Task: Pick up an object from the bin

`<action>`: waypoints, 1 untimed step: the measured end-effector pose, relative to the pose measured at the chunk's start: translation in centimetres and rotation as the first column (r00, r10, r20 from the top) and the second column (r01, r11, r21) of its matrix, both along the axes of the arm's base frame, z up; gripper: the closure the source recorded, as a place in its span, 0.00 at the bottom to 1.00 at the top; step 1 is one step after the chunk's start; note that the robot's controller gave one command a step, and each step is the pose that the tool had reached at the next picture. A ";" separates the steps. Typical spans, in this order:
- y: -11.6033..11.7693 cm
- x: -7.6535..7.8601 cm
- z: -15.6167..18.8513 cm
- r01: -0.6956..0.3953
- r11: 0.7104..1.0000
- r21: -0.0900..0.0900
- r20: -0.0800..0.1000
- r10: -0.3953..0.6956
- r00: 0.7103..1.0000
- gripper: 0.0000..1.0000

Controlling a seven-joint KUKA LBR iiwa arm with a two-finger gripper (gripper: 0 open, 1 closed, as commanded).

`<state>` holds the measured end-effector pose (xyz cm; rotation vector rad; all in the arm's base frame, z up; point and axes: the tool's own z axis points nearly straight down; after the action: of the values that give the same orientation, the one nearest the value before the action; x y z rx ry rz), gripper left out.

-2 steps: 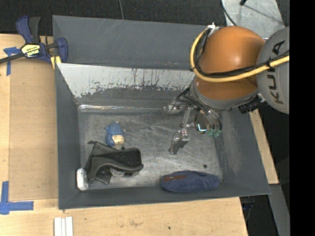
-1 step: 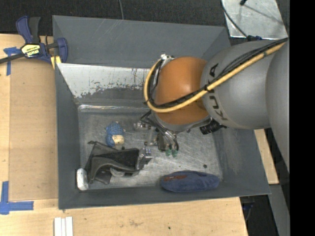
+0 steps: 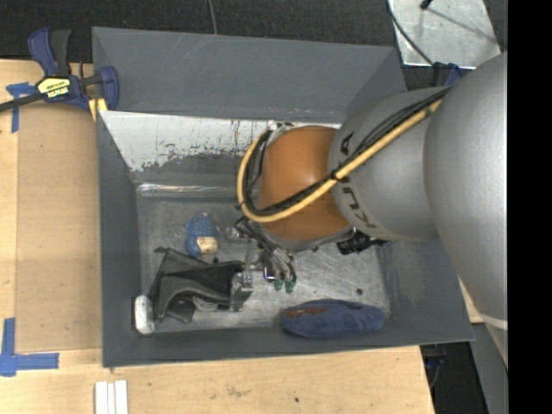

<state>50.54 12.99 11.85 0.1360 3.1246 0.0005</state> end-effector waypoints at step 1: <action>3.3 -1.0 1.4 -0.236 0.972 0.001 -0.009 0.236 0.972 0.00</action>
Offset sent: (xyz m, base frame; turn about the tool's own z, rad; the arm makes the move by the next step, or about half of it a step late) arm -0.0115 0.0321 0.0137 -0.2370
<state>49.49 16.26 13.29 -0.2374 3.1273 0.0025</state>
